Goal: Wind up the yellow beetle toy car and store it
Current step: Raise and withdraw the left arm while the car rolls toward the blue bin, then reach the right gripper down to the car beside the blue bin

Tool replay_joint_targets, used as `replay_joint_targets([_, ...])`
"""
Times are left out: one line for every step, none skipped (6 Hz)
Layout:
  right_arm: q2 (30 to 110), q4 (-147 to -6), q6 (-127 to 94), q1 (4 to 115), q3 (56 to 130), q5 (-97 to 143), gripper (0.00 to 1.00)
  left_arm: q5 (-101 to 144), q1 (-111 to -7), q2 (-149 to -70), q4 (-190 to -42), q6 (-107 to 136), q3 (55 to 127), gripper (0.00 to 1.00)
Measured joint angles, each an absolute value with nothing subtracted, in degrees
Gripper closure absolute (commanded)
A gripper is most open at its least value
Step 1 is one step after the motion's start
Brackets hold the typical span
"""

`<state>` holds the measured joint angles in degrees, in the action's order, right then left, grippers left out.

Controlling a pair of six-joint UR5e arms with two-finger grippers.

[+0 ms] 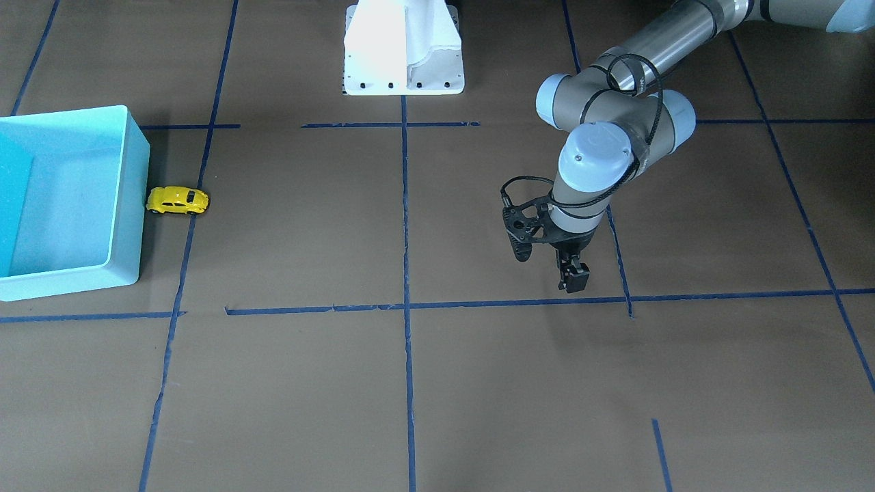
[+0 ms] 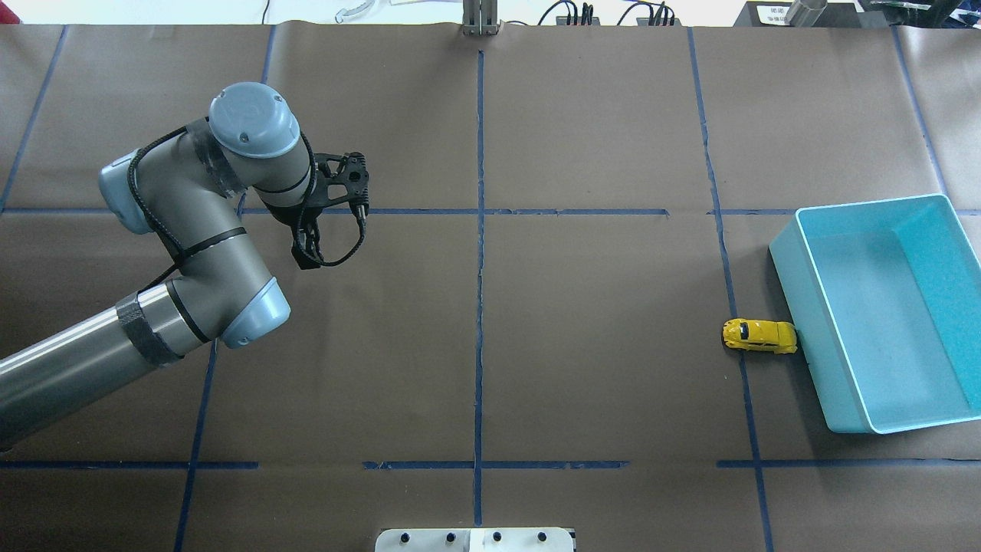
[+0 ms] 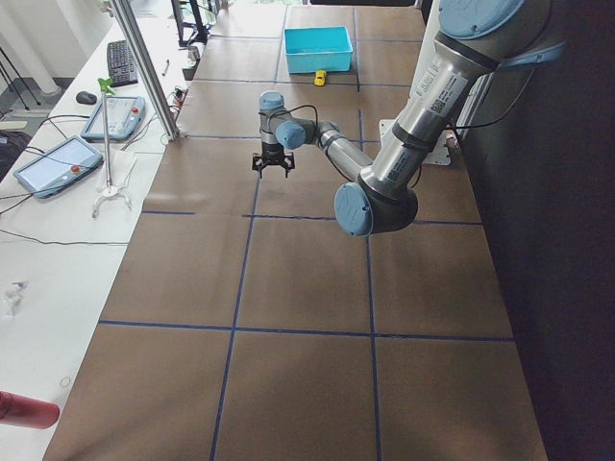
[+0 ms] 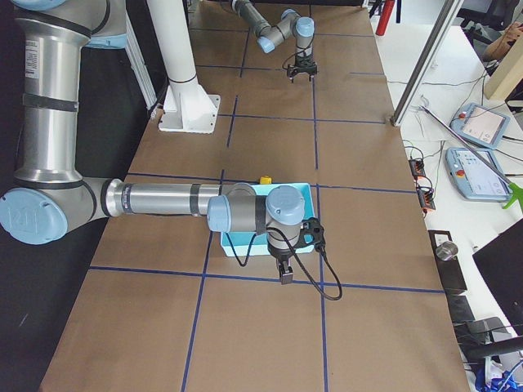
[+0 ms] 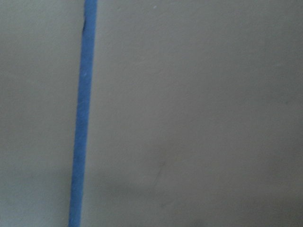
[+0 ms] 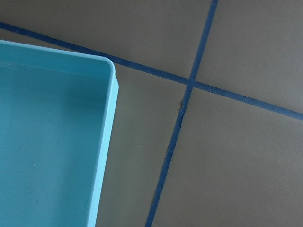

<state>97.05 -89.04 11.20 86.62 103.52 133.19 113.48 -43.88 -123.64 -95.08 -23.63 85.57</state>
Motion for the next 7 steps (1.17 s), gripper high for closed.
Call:
replay_joint_targets([96.8, -89.1, 11.2, 83.3, 107.3, 133.0, 0.0, 117.1, -47.5, -121.7, -95.1, -23.7, 85.8, 0.0])
replay_joint_targets([96.5, -89.2, 11.2, 79.4, 111.4, 132.9, 0.0, 120.8, -51.6, -118.8, -95.0, -23.7, 86.1, 0.0])
replay_joint_targets([96.5, -89.3, 11.2, 74.6, 115.1, 132.8, 0.0, 123.7, -56.0, -115.3, -95.0, -23.8, 86.4, 0.0])
replay_joint_targets([96.4, -89.2, 11.2, 68.2, 117.8, 131.3, 0.0, 127.8, -61.0, -111.2, -94.4, -23.8, 86.4, 0.0])
replay_joint_targets([94.8, -89.0, 11.3, 62.0, 119.8, 128.0, 0.0, 132.0, -66.7, -107.3, -92.0, -23.7, 86.5, 0.0])
replay_joint_targets([91.9, -88.9, 11.6, 56.0, 120.9, 124.9, 0.0, 134.8, -72.6, -104.8, -87.1, -23.7, 86.3, 0.0])
replay_joint_targets([89.8, -88.8, 13.7, 50.9, 121.2, 120.7, 0.0, 135.9, -77.5, -103.4, -83.4, -23.6, 86.0, 0.0])
